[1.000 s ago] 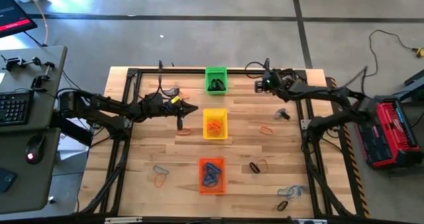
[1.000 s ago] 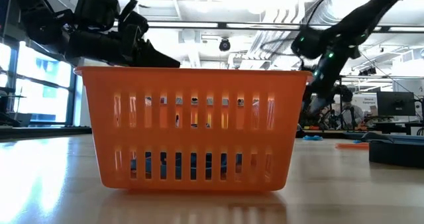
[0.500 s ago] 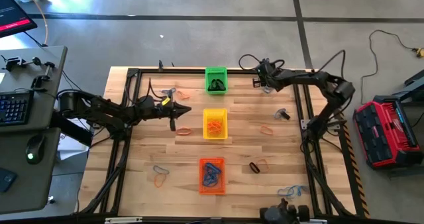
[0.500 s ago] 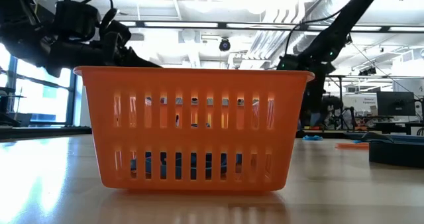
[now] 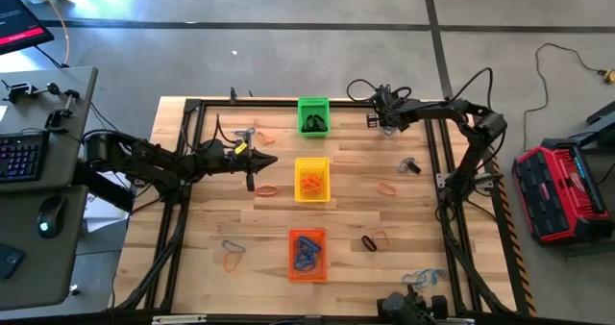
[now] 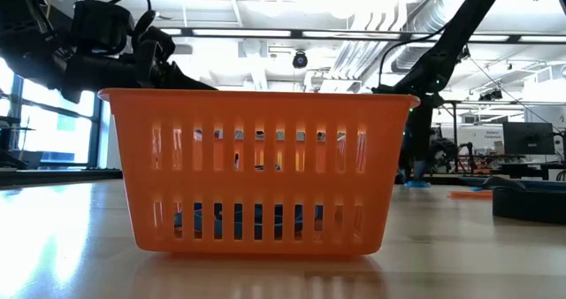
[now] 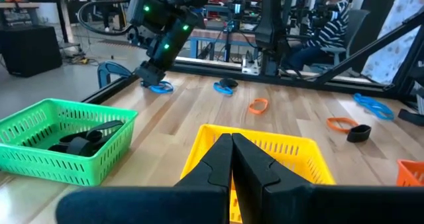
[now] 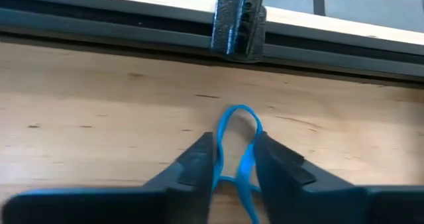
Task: Sort rubber bands into baskets
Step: Put the blue rubber band into the orange bin
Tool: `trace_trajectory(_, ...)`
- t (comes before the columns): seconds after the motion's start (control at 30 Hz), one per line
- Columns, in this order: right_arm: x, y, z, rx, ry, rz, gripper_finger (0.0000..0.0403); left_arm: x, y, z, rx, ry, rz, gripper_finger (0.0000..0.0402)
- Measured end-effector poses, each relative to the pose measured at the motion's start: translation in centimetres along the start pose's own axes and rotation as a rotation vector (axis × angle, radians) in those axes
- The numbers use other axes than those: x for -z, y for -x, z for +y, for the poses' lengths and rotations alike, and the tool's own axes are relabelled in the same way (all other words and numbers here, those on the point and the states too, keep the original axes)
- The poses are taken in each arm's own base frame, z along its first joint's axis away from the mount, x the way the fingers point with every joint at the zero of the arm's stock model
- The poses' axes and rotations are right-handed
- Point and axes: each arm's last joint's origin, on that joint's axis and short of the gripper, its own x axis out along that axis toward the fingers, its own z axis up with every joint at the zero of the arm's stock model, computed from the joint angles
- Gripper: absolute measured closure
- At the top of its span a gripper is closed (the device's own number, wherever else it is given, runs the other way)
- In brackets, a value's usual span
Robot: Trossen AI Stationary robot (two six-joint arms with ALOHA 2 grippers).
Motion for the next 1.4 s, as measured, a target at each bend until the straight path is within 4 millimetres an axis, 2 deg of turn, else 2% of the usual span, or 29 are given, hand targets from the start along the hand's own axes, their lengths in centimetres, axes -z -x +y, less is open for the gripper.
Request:
trace_trajectory(0.17,-0.1,0.1,0.1,-0.024,0.064,0.004,0.0388,0.0,0.0,-0.1,0.005,0.001,0.001,0.0401)
trace_trajectory(0.3,-0.7,1.2,-0.2,-0.033,0.116,-0.004,0.0391,0.0,0.0,-0.3,0.016,0.000,0.004,0.0401)
trace_trajectory(0.37,-1.5,2.6,0.0,-0.056,0.122,-0.036,0.0394,0.1,0.0,-0.4,0.021,0.000,0.005,0.0401)
trace_trajectory(0.53,-1.8,6.8,1.2,-0.147,0.185,-0.131,0.0399,0.1,0.0,-0.4,0.021,0.000,0.005,0.0401)
trace_trajectory(0.7,-0.5,11.6,2.8,-0.278,0.242,-0.229,0.0402,0.1,0.0,-0.4,0.021,0.000,0.005,0.0401)
trace_trajectory(0.87,2.4,16.5,4.8,-0.474,0.319,-0.277,0.0402,0.1,0.0,-0.4,0.020,-0.001,0.006,0.0401)
trace_trajectory(1.1,8.5,22.3,7.9,-0.743,0.458,-0.325,0.0402,0.1,0.0,-0.4,0.020,-0.001,0.007,0.0401)
trace_trajectory(1.27,13.3,25.2,9.8,-0.957,0.526,-0.273,0.0403,0.1,0.0,-0.4,0.021,-0.001,0.007,0.0401)
trace_trajectory(1.4,16.6,26.6,11.0,-1.097,0.541,-0.194,0.0403,0.1,0.0,-0.4,0.020,-0.002,0.007,0.0401)
